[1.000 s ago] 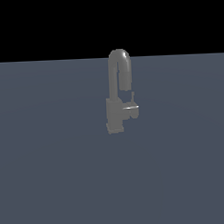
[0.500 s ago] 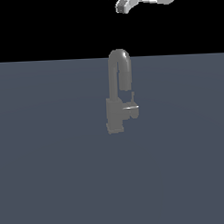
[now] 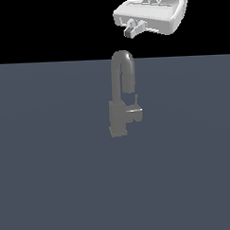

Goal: Turn on the faucet by rotating a designated handle.

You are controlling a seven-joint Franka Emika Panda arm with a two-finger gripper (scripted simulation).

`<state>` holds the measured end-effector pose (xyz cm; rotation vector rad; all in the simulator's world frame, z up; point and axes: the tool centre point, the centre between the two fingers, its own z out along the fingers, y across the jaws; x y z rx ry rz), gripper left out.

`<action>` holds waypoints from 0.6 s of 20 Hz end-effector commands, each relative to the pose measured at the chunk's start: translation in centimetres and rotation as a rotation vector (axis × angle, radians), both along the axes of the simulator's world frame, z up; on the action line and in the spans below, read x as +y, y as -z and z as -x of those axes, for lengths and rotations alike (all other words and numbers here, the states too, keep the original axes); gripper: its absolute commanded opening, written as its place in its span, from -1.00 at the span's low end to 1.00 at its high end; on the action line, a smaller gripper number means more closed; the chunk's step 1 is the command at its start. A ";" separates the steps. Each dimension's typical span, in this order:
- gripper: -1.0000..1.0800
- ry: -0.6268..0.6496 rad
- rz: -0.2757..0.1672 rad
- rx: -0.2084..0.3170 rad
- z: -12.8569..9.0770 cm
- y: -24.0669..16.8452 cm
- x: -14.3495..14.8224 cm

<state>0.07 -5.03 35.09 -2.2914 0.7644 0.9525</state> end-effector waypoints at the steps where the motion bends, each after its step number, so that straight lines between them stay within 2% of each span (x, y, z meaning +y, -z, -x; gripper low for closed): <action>1: -1.00 0.034 -0.035 0.040 -1.0 1.3 -0.4; 12: -1.00 0.193 -0.196 0.226 -4.6 7.7 -1.9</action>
